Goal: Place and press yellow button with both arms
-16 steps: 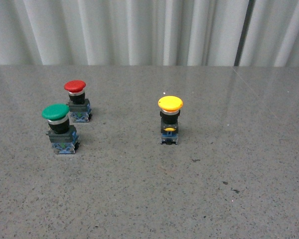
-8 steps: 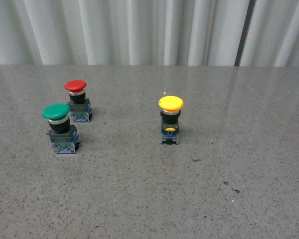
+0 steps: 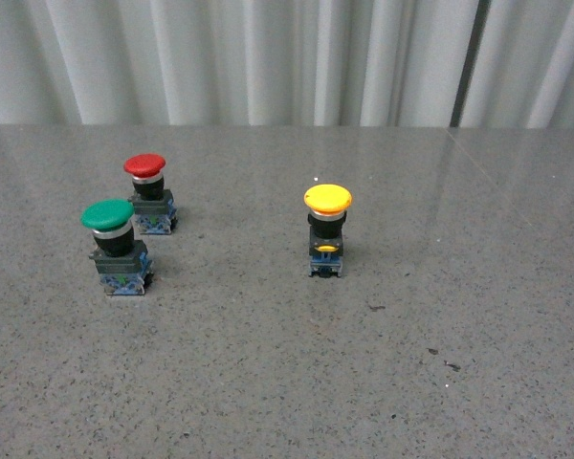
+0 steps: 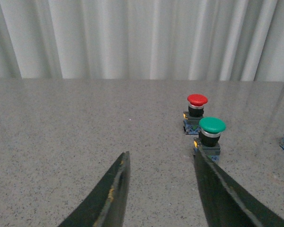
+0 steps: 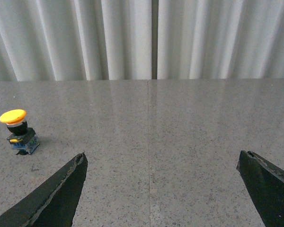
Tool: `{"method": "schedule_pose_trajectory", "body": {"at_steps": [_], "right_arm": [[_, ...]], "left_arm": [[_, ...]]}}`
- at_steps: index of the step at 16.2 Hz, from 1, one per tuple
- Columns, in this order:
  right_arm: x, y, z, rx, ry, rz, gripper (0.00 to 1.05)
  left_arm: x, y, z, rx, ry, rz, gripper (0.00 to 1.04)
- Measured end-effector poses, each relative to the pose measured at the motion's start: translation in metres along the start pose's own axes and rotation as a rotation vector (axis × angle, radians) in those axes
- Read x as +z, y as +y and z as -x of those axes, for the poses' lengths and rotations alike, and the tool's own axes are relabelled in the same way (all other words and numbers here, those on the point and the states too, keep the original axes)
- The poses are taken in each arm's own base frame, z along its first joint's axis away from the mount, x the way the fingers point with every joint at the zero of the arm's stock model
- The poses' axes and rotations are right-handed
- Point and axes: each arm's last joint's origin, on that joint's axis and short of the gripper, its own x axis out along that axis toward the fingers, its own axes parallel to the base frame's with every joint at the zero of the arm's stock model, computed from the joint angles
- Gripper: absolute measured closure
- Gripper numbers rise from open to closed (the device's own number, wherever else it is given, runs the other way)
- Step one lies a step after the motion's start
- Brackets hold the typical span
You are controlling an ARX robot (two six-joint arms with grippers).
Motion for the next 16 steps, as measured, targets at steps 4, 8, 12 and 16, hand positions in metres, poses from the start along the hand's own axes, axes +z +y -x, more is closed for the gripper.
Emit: {"method": "schedule_pose_trajectory", "body": {"at_steps": [4,8,12,16], "right_arm": [[0.000,0.000,0.000,0.000,0.000,0.000,0.07],[-0.001,0.000,0.000,0.029,0.037,-0.020,0.07],[0.077,0.017,-0.056,0.384,-0.055,-0.153,0.07],[0.089,0.111,-0.174,0.588,0.095,-0.087,0.07]], "left_arm": [[0.000,0.000,0.000,0.000,0.000,0.000,0.22],[0.000,0.000,0.000,0.000,0.000,0.000,0.07],[0.000,0.000,0.000,-0.001,0.000,0.000,0.07],[0.000,0.000,0.000,0.000,0.000,0.000,0.07]]}}
